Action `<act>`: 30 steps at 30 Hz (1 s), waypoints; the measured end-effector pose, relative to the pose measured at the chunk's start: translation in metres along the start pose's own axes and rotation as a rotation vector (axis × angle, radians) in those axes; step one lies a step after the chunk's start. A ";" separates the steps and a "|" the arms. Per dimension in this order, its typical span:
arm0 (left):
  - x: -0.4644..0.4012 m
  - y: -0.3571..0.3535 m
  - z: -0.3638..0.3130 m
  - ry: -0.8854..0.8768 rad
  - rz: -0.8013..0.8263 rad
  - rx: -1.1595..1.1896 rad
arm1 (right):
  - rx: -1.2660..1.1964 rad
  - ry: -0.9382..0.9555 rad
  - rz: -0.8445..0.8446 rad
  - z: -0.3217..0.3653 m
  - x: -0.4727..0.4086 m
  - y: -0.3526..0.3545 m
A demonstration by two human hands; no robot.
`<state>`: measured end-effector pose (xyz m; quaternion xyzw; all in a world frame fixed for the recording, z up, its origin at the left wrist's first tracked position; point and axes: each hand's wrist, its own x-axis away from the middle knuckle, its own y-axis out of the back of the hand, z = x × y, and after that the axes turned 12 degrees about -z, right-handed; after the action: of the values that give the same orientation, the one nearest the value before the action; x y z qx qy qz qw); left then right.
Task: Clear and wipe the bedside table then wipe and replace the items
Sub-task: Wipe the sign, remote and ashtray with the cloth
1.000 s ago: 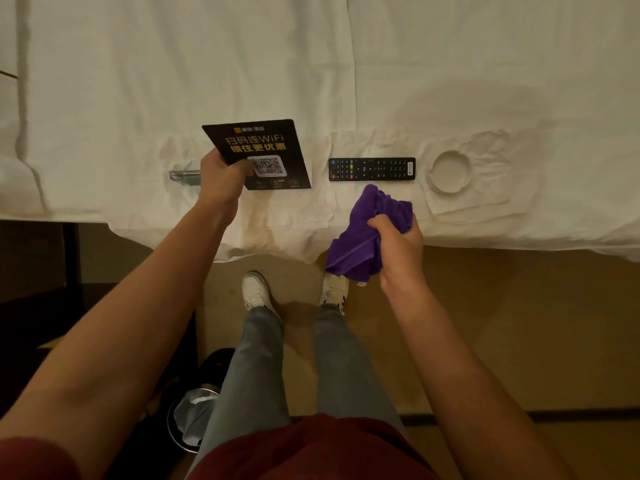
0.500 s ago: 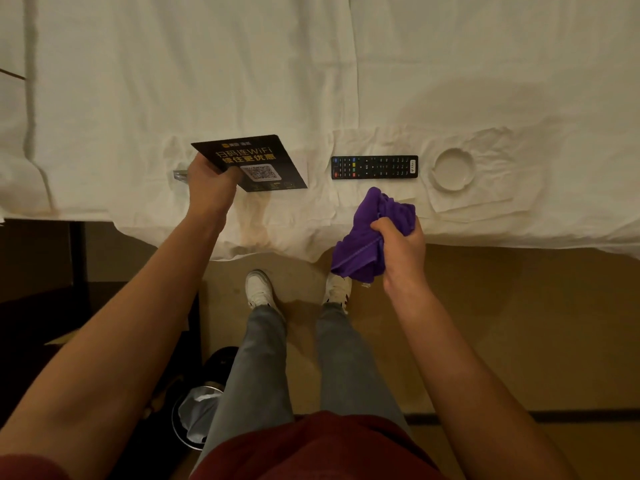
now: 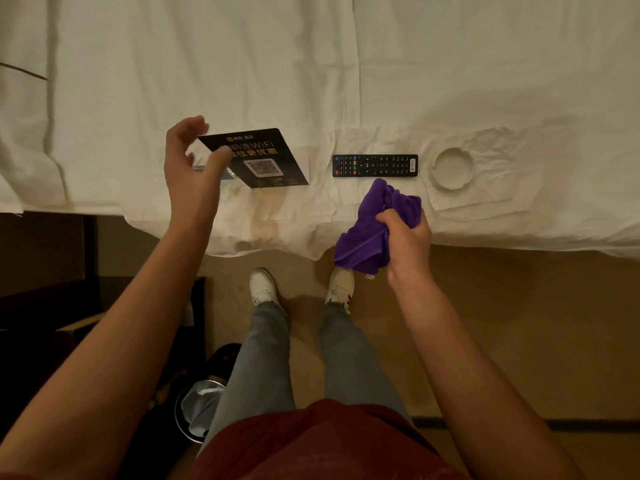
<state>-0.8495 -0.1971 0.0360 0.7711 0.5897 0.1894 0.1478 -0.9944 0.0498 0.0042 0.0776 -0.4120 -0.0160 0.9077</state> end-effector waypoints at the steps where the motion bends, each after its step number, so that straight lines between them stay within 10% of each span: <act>1: 0.006 -0.001 -0.003 -0.064 -0.034 -0.038 | 0.001 0.012 0.002 0.002 -0.002 0.002; 11: 0.070 -0.060 -0.033 -0.736 0.074 -0.220 | 0.016 0.109 -0.061 0.030 -0.016 0.027; 30: 0.054 -0.240 0.007 -0.806 0.601 -0.786 | -0.037 0.158 -0.193 0.061 -0.049 0.042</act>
<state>-1.0381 -0.0824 -0.0720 0.8019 0.1322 0.1197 0.5702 -1.0736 0.0884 0.0138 0.1009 -0.3295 -0.1048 0.9329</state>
